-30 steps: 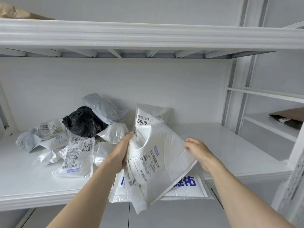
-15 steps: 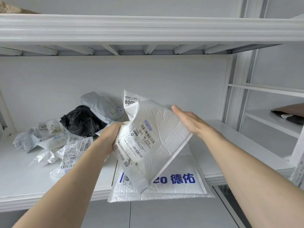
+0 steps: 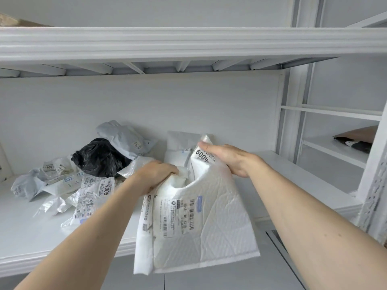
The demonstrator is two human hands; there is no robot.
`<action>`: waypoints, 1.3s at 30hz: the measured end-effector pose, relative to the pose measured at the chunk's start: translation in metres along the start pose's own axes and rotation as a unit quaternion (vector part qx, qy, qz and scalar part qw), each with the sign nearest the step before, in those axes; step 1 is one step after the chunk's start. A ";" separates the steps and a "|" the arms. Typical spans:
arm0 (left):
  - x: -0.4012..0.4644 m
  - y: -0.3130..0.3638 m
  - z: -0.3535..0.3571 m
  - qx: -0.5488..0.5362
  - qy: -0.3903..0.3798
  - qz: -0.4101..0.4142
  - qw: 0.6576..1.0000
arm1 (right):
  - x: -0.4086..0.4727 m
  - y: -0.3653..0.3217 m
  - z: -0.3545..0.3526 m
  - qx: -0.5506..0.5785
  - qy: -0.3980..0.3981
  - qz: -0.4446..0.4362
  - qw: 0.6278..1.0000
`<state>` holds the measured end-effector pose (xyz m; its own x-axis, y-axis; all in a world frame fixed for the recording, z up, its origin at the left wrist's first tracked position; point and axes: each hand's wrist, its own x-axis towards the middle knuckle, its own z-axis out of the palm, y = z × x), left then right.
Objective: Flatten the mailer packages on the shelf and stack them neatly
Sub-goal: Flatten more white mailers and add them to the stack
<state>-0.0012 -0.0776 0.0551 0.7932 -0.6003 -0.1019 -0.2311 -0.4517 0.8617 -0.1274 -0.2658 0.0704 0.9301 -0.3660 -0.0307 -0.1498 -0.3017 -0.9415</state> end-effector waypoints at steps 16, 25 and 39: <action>-0.003 -0.002 -0.008 -0.267 0.205 0.017 0.941 | 0.000 0.048 -0.009 0.108 0.269 -0.033 0.957; 0.006 -0.009 -0.009 0.001 0.124 0.086 0.989 | -0.002 0.108 -0.032 0.158 0.433 0.045 0.886; 0.021 -0.074 0.045 0.330 -0.026 -0.027 0.943 | 0.028 0.098 0.006 -0.073 0.237 -0.060 0.967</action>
<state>0.0066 -0.0866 -0.0331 0.7888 -0.5887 -0.1767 -0.5051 -0.7847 0.3594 -0.1141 -0.2998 -0.0247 0.6901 -0.6734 0.2652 -0.1287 -0.4747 -0.8707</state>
